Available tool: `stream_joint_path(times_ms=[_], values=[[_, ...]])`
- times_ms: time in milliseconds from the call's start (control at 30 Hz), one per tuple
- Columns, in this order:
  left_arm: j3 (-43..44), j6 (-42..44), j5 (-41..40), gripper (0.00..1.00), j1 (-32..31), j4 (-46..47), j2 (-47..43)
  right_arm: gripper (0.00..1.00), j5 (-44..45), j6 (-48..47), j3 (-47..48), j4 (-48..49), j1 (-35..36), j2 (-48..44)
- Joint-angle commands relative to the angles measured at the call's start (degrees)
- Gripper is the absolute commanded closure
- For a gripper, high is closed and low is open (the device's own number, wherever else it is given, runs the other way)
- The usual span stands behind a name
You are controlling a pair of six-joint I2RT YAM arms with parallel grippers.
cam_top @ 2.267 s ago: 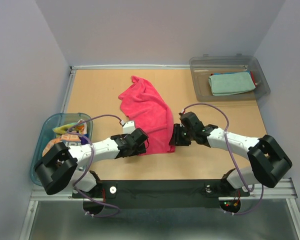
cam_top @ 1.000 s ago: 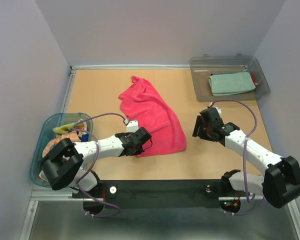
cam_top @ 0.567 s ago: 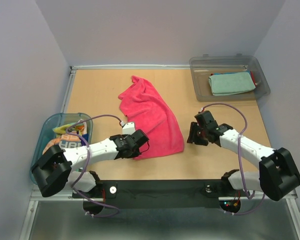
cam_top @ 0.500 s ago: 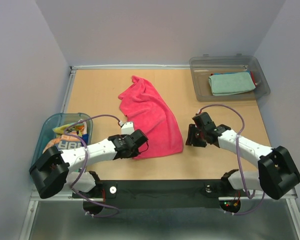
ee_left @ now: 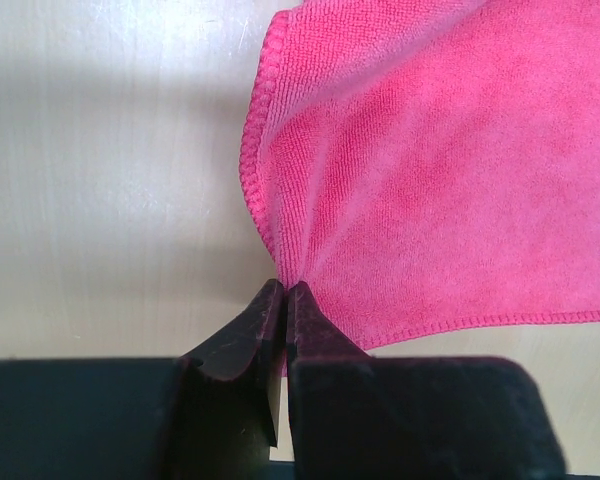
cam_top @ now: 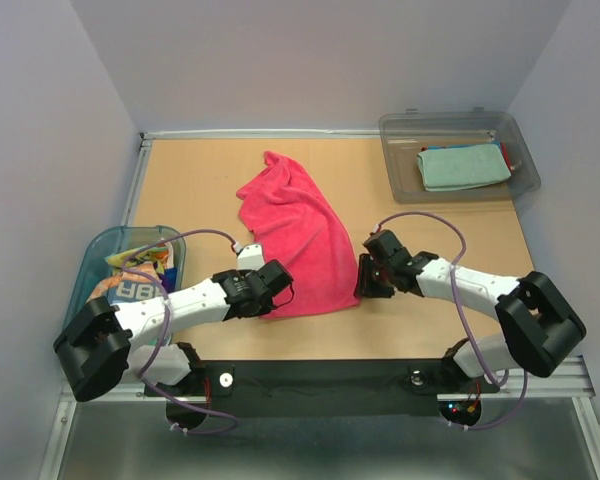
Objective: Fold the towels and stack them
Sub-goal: Flatten out the crumpled towel
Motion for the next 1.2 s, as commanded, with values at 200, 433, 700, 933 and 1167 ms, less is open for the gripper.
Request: stream_joint_path(times_ms=[200,433,700,933,1167], values=[[1.9,-1.5,-5.1,0.93,-0.3,-7.0,-4.3,0.88,3.7,-0.6,2.4,-0.3,3.7,4.8],[1.2,-0.2,-3.1,0.95,-0.4,-5.0,-3.4,0.86,16.9,-7.2,15.1,-20.8,3.7,4.5],[0.9,-0.2,-0.9,0.94,-1.7,-2.9,-0.1,0.62,10.6,-4.6,11.1,-17.6,6.2,2.3],[1.0,-1.1,-2.8,0.93,-1.7,-5.7,-2.3,0.62,7.9,-0.8,7.2,-11.2,6.2,-1.5],[0.3,-1.4,-2.5,0.92,-1.9,-5.4,-3.2,0.63,7.4,0.2,5.2,-6.8,6.4,0.4]])
